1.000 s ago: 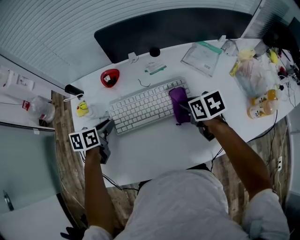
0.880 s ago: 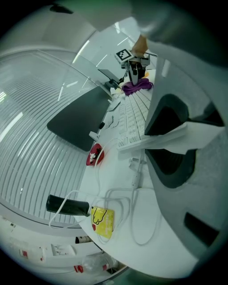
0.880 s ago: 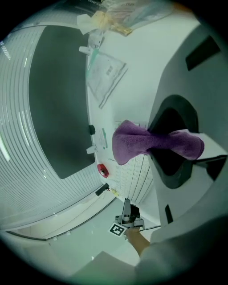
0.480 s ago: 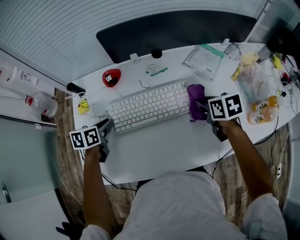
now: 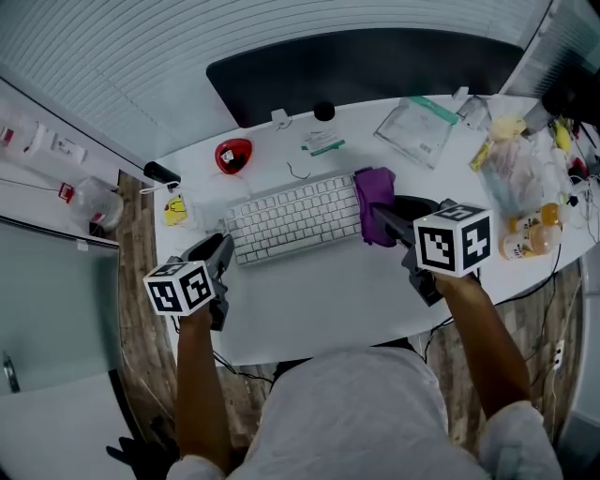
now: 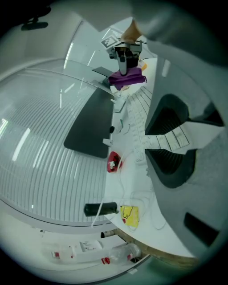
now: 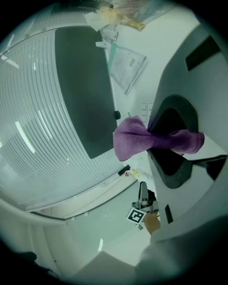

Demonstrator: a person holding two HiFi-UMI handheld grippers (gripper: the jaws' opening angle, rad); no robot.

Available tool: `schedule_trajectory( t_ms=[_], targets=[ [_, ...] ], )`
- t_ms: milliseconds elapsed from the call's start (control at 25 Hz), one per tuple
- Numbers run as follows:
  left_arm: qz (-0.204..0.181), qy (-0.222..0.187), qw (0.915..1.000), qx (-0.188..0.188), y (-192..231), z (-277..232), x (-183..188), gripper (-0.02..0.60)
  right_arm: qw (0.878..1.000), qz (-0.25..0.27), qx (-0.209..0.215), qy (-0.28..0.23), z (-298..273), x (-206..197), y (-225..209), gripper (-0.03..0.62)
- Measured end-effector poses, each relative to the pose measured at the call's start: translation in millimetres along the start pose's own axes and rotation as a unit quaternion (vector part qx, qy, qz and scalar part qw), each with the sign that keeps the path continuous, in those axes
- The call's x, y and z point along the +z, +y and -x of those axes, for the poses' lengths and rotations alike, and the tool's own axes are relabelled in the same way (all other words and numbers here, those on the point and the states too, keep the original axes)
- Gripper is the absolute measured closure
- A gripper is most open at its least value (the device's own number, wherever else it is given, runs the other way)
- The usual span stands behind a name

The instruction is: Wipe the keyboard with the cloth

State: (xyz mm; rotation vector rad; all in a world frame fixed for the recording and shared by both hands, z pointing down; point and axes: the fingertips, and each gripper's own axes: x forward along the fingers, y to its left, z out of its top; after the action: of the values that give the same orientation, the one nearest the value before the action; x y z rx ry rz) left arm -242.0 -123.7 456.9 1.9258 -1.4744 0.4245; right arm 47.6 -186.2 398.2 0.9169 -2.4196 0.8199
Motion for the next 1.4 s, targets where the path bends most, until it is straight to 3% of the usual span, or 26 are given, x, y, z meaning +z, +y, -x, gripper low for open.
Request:
schedule_trajectory(
  t_ms=[200, 360, 640, 800, 960, 1200, 1400],
  targets=[
    [-0.046, -0.108, 0.9925, -0.036, -49, 21, 42, 0.472, 0.997, -0.012, 0.047, -0.066, 0, 18, 32, 0.509],
    [-0.081, -0.197, 0.974, -0.079, -93, 43, 71, 0.491, 0.988, -0.013, 0.097, -0.12, 3, 33, 60, 0.51],
    [-0.123, -0.289, 0.9424, -0.115, -147, 77, 100, 0.533, 0.961, 0.043, 0.174, -0.208, 24, 55, 114, 0.508],
    [-0.133, -0.326, 0.9283, -0.118, -160, 94, 109, 0.548, 0.945, 0.085, 0.198, -0.247, 38, 63, 138, 0.51],
    [-0.142, -0.348, 0.9197, -0.115, -169, 104, 111, 0.557, 0.931, 0.11, 0.214, -0.273, 49, 65, 156, 0.51],
    [-0.165, -0.381, 0.9035, -0.108, -179, 119, 112, 0.565, 0.919, 0.135, 0.223, -0.297, 56, 60, 171, 0.51],
    [-0.174, -0.393, 0.8968, -0.103, -181, 128, 112, 0.566, 0.911, 0.144, 0.23, -0.31, 58, 59, 179, 0.51]
  ],
)
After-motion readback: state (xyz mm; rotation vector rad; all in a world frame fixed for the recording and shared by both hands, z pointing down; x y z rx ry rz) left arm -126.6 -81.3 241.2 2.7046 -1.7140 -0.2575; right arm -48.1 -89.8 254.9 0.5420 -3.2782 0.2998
